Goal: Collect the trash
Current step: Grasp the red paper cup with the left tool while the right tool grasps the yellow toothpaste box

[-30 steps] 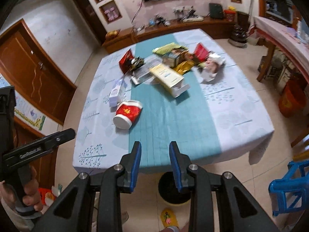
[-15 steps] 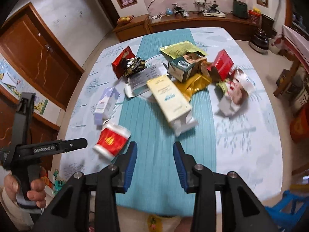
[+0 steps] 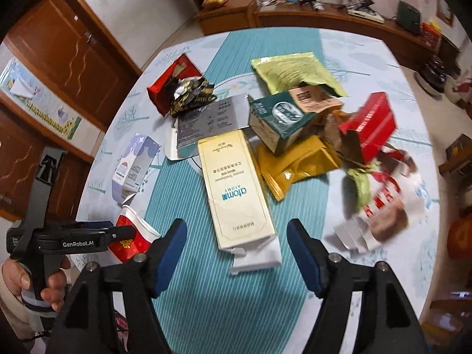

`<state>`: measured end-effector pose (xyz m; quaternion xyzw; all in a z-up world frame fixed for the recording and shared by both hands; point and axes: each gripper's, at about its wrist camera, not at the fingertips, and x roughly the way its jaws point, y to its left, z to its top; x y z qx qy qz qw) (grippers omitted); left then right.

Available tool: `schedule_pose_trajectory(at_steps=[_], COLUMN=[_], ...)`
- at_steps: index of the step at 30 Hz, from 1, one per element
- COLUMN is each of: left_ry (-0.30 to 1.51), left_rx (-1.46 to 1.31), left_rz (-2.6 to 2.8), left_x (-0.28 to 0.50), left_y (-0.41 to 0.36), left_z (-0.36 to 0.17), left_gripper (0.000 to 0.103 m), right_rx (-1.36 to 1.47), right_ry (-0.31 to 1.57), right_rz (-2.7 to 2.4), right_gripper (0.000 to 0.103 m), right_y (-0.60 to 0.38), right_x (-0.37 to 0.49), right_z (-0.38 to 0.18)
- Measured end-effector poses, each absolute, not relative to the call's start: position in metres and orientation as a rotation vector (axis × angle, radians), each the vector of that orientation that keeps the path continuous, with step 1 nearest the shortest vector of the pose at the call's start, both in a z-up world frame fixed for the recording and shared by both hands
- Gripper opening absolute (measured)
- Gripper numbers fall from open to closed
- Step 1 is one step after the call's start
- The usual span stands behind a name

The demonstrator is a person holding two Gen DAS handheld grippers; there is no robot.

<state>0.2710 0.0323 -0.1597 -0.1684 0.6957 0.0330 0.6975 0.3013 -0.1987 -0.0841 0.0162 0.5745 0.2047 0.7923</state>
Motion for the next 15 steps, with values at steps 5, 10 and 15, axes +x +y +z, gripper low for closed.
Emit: schedule_pose_trajectory(at_steps=[5,10,15], left_ry=[1.566,1.581,1.606], left_rx=[-0.457,-0.523,-0.534], left_rz=[0.066,0.061,0.028], left_x=[0.269,0.267,0.273], left_y=[0.041,0.044,0.040], left_z=[-0.170,-0.175,-0.174], left_gripper=[0.067,0.067,0.067], right_rx=[-0.047,-0.129,-0.121], right_ry=[1.272,1.282,1.313], right_rz=[0.475,0.463,0.455], right_gripper=[0.071,0.071,0.071], right_y=[-0.181,-0.170,-0.168], right_x=[0.312,0.318,0.321], right_z=[-0.099,-0.110,-0.123])
